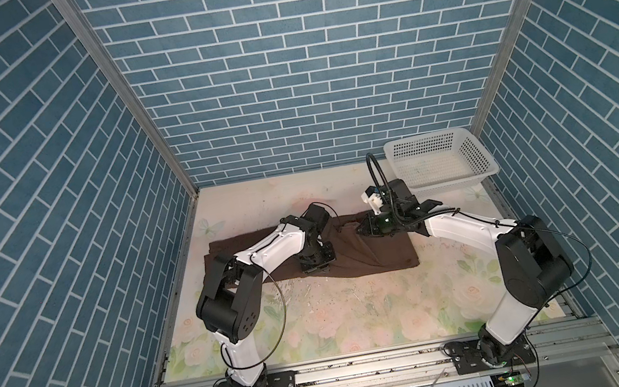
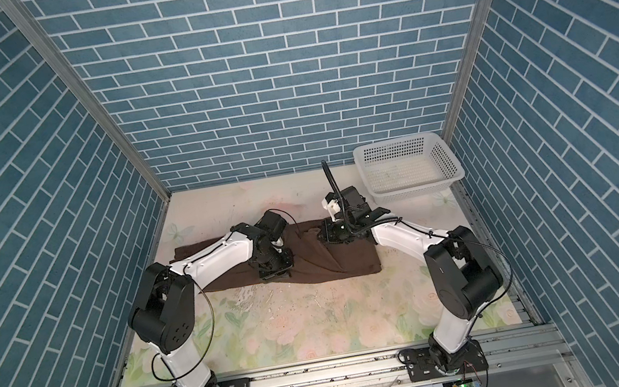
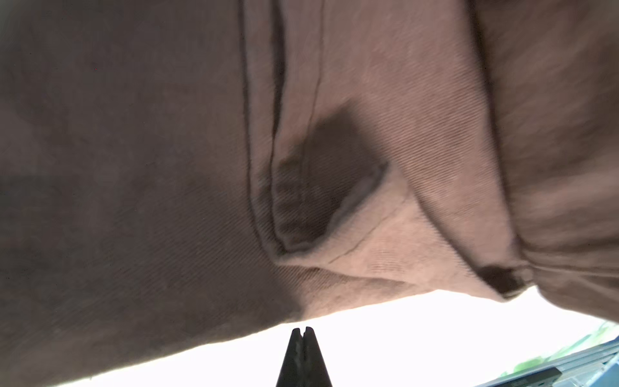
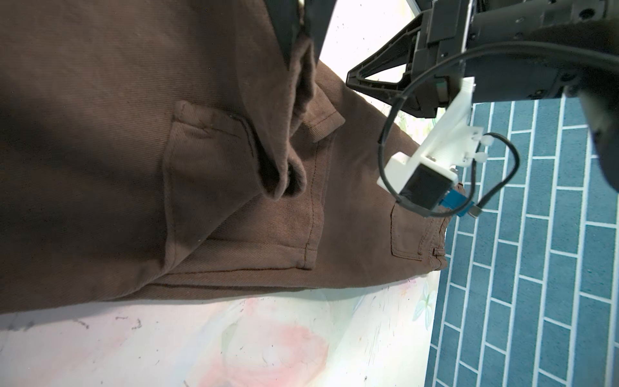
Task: Fold and stack the trousers
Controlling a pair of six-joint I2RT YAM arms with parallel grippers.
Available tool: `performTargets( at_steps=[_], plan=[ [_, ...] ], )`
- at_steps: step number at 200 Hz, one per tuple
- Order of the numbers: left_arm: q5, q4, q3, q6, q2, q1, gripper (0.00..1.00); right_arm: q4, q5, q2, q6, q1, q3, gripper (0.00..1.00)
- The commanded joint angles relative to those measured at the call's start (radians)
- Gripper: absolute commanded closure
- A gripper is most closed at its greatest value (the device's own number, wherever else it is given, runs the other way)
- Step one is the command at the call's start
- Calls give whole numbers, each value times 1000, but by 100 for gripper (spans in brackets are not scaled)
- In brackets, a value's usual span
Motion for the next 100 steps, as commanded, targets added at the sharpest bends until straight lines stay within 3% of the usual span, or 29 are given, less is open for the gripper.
performTargets(
  at_steps=[1, 30, 69, 100],
  plan=[
    [-5, 31, 87, -4, 47, 7, 87, -24, 3, 20, 16, -3, -40, 100],
    [-34, 40, 212, -5, 114, 12, 78, -24, 17, 9, 20, -3, -69, 100],
    [-105, -6, 341, 32, 250, 11, 83, -30, 24, -1, 21, -5, -81, 100],
    [-106, -15, 356, 49, 305, 14, 86, -37, 30, 0, 17, -8, -79, 100]
  ],
)
